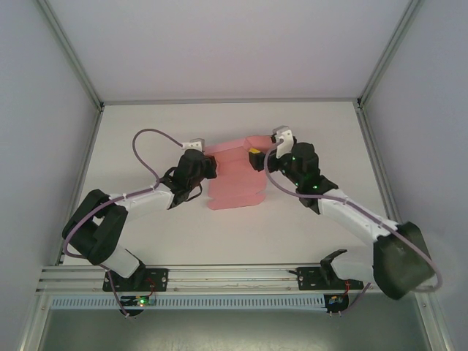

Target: Assemble paper box

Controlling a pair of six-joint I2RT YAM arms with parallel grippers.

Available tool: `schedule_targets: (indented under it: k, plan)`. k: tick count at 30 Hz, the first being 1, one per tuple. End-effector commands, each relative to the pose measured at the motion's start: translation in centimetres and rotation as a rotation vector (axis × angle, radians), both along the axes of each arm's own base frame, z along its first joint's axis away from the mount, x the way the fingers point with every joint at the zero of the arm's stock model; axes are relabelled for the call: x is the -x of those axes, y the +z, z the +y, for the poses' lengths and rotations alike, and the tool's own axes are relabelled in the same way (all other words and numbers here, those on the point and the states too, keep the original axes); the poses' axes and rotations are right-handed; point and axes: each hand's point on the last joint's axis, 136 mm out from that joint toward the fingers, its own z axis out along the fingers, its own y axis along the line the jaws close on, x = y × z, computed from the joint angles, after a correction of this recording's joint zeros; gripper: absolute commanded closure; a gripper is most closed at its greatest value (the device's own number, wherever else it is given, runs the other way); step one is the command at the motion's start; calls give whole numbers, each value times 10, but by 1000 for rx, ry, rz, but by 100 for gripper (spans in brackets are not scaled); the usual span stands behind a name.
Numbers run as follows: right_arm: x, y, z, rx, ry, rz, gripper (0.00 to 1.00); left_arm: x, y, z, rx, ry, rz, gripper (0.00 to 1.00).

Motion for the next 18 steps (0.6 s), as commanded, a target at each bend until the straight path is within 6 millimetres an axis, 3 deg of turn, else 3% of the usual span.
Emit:
schedule_targets:
  k: [1,5,11,13,18]
  plan:
    - [29,-40,-20,-50,-88,254,2,-10,20,3,11,59,-43,100]
    - [46,-45,-27,-164,-132,337,2,-13,24,2,11,60,-52,100]
    - [34,-39,-10,-194,-81,339,8,-12,22,-7,40,19,-43,100]
    - [23,-38,-9,-167,-101,331,13,-10,21,-9,44,9,-35,100]
    - [-1,-37,-6,-110,-132,315,38,-8,17,-9,39,3,-22,100]
